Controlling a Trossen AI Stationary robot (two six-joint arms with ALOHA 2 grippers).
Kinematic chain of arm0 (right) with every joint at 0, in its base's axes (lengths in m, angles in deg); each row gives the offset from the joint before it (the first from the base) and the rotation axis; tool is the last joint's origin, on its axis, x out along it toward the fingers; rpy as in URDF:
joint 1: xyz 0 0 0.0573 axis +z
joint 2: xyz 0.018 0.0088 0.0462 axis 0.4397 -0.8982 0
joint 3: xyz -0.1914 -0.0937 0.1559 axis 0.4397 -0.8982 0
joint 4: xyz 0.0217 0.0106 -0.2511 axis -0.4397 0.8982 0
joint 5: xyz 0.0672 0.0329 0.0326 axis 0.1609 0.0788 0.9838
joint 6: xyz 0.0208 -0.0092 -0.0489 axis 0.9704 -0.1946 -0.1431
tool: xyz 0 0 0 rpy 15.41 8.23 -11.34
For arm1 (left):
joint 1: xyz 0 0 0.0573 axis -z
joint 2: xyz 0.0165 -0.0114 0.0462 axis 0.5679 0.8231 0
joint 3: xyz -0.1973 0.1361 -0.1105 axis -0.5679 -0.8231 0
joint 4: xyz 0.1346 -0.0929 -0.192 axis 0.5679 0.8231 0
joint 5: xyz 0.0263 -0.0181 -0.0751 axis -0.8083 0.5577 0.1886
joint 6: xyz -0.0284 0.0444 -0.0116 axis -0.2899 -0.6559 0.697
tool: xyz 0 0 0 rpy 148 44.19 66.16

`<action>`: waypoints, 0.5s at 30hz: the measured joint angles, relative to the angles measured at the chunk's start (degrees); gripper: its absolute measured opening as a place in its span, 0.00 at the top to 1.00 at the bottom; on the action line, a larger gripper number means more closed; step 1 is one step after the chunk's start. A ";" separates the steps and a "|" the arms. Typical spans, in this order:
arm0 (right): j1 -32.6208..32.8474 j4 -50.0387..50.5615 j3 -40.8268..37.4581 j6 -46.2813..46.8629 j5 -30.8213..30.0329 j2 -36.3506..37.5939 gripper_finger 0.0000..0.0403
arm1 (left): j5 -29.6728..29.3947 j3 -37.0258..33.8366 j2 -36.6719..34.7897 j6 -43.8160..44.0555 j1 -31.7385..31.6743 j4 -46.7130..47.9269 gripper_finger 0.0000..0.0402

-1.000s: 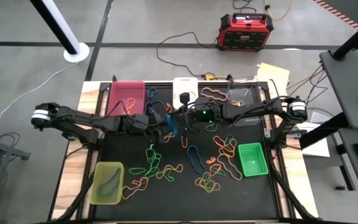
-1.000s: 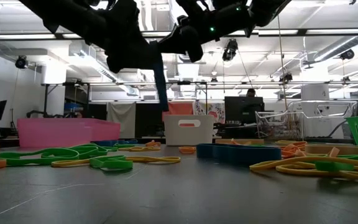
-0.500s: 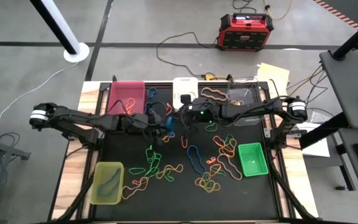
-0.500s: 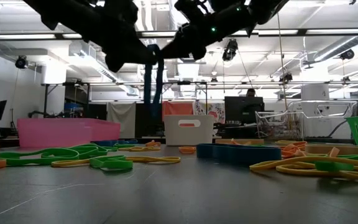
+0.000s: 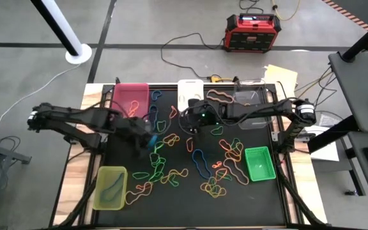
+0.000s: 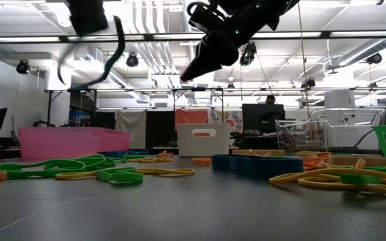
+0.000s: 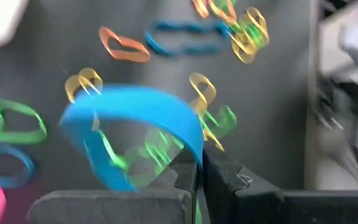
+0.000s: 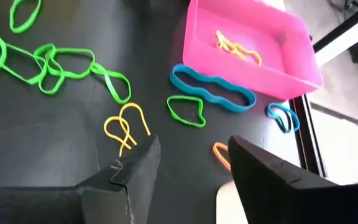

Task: Sort rubber bands into baskets
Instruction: Put the blue rubber band into the yellow bin

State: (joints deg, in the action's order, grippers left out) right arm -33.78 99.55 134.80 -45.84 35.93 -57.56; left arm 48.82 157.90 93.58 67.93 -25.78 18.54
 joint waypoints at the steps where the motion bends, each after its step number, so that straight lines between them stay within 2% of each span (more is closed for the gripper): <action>1: -0.18 0.34 -0.10 0.02 0.00 0.00 0.53 | 0.81 2.07 0.12 1.48 1.26 3.86 1.00; 6: -0.69 0.70 -0.76 1.28 0.00 0.00 0.52 | 6.65 8.29 0.13 10.73 6.88 17.21 1.00; 10: -0.85 1.02 -0.85 2.61 0.01 0.00 0.51 | 10.19 8.11 -0.51 19.04 10.78 18.84 1.00; 15: -0.84 1.91 -0.89 4.56 0.02 0.00 0.51 | 13.54 4.00 -0.75 26.15 17.01 18.97 1.00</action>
State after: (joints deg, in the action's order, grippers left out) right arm -34.62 101.46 133.91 -41.29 35.96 -57.56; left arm 62.37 161.90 92.83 94.08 -8.78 37.51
